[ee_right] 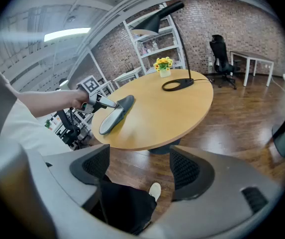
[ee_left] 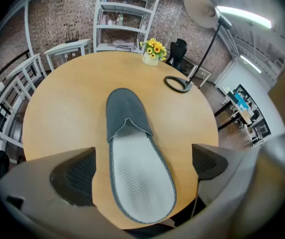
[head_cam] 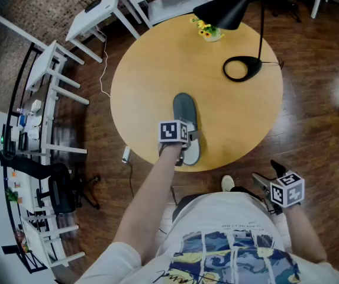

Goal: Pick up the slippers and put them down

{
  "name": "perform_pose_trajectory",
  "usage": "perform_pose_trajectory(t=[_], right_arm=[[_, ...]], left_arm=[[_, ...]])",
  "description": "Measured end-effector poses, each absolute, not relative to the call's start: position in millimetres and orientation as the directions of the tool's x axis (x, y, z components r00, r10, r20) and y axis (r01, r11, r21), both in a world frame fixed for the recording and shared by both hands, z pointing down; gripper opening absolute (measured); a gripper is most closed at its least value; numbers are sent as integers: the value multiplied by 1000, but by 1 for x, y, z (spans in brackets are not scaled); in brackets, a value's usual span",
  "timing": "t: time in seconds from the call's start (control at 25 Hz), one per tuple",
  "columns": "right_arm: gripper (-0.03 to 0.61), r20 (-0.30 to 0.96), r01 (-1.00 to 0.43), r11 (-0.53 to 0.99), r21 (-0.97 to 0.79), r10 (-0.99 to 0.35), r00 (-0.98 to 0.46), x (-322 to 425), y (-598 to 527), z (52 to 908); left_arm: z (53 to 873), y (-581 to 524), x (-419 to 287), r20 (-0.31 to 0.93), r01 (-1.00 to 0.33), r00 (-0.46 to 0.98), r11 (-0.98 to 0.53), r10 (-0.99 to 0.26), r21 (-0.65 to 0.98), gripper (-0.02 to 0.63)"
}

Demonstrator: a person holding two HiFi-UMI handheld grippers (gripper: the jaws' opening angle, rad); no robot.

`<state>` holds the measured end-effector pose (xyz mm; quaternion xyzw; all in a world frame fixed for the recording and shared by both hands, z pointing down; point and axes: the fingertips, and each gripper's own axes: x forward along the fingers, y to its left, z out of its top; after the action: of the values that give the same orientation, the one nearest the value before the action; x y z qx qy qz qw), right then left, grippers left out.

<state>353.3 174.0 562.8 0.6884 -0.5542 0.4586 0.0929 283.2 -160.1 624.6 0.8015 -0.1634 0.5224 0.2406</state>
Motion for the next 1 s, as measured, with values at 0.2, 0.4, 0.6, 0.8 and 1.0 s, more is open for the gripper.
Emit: perform_pose_trajectory(t=[0.2, 0.4, 0.6, 0.8, 1.0], right_arm=[[402, 738, -821, -418, -390, -674, -7, 397, 219, 564], [402, 752, -777, -495, -389, -658, 43, 418, 265, 559], [402, 742, -787, -467, -404, -670, 17, 430, 270, 551], [402, 725, -835, -370, -407, -687, -50, 411, 239, 555], [402, 706, -898, -179, -402, -685, -179, 369, 168, 540]], left_arm=[[672, -173, 306, 971, -592, 225, -803, -81, 70, 600], [695, -166, 304, 983, -598, 167, -800, -70, 44, 600], [680, -147, 316, 977, -559, 208, -825, -47, 79, 502], [646, -140, 297, 956, -545, 289, -829, -47, 124, 500], [584, -165, 209, 924, -605, 365, -783, -114, 142, 500]])
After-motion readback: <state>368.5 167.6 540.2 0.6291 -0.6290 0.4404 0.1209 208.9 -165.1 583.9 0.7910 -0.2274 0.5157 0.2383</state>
